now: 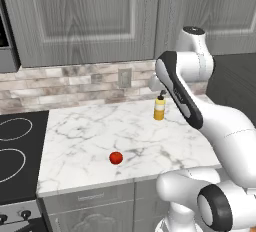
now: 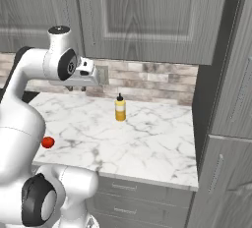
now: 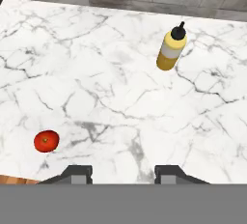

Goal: Pick the pan from the cabinet and place it on the stove. Then turn on the stove burner for the pan.

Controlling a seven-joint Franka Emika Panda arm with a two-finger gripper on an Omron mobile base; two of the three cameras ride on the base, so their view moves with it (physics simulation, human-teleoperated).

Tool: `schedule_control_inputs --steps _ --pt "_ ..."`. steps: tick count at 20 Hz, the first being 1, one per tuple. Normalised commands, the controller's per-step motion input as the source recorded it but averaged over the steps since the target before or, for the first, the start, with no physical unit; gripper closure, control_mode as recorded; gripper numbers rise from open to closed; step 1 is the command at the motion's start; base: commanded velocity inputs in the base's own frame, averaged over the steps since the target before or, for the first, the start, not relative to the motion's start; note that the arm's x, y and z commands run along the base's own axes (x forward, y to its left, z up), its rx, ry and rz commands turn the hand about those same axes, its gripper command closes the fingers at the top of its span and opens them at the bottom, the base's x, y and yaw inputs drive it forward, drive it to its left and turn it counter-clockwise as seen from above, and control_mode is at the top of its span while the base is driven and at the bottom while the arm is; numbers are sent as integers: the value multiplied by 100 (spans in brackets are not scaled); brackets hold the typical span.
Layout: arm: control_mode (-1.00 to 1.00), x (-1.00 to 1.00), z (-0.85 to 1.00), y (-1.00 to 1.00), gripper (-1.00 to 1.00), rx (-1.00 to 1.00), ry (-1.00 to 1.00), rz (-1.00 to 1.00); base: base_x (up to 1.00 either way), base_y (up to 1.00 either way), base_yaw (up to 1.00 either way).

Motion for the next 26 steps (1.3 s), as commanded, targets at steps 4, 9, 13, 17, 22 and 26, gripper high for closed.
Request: schedule_control_inputs --steps 4,9,13,17,22,26 --pt "-100 -16 0 -6 -100 0 -4 3 0 0 0" --pt "-100 -47 10 0 -100 0 -27 1 0 0 0" --pt "-100 -48 36 0 -100 0 -34 0 0 0 0" --pt "-100 -30 47 0 -100 0 -36 0 0 0 0" --pt "-100 -15 62 -2 -100 0 -33 1 0 0 0" --pt "-100 -4 65 -1 -100 0 -30 0 0 0 0"
